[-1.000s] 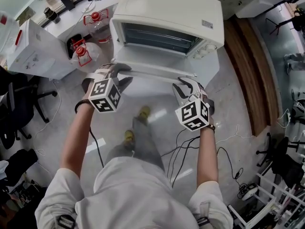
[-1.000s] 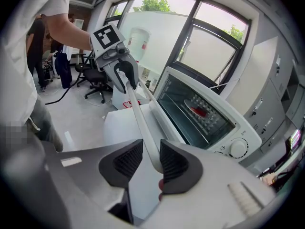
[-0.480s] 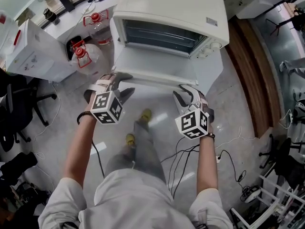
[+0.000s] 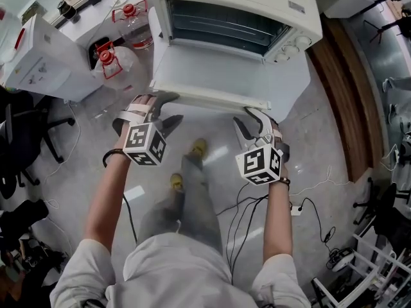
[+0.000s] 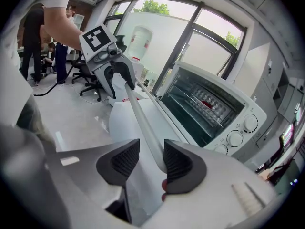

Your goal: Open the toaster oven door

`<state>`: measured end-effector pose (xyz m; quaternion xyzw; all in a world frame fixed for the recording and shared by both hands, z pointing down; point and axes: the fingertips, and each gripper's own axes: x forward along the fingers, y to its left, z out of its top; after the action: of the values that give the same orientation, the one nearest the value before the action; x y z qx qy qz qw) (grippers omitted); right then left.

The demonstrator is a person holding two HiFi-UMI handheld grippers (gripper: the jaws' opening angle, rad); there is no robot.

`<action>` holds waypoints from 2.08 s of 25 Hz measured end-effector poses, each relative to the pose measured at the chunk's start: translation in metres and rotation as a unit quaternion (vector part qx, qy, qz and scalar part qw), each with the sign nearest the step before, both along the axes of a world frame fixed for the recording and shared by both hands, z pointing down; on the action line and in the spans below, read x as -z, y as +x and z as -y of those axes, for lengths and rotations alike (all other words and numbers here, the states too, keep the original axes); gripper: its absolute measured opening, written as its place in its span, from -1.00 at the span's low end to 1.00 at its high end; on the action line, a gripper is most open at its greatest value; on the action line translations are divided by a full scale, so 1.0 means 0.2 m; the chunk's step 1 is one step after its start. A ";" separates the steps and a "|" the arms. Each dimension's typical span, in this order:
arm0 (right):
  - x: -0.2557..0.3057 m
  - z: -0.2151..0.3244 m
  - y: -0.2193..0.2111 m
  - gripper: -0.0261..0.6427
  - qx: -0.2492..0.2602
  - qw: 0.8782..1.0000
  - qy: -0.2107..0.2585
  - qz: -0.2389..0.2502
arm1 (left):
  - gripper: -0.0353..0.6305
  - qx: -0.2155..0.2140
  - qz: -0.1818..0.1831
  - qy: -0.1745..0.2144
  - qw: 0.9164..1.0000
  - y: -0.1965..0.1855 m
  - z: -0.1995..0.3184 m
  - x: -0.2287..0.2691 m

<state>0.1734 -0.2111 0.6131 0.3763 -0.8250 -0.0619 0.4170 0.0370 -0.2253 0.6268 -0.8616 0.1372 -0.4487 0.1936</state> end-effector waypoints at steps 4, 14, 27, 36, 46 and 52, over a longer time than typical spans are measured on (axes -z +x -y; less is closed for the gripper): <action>-0.06 -0.01 0.00 -0.50 -0.007 1.000 0.008 0.009 | -0.12 0.003 -0.002 0.015 1.000 0.00 -0.02 -0.07; -0.24 -0.06 -0.01 -0.50 -0.018 0.999 0.027 0.029 | 0.00 0.010 -0.005 0.039 0.999 0.00 -0.07 -0.27; -0.40 -0.07 -0.01 -0.50 -0.033 0.997 0.055 0.049 | 0.11 0.014 -0.014 0.067 0.998 0.00 -0.09 -0.46; -0.40 -0.06 -0.01 -0.50 -0.048 0.995 0.057 0.066 | 0.12 0.019 -0.023 0.066 0.997 0.01 -0.09 -0.46; -0.32 -0.07 -0.01 -0.50 -0.083 0.988 0.048 0.123 | 0.12 0.036 -0.071 0.052 0.996 0.02 -0.09 -0.35; -0.27 -0.09 0.01 -0.50 -0.101 0.983 0.040 0.149 | 0.10 0.044 -0.092 0.039 0.994 0.03 -0.11 -0.28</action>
<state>0.1744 -0.1928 0.6669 0.4795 -0.8323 0.0040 0.2780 0.0425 -0.2024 0.6837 -0.8840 0.2094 -0.3703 0.1938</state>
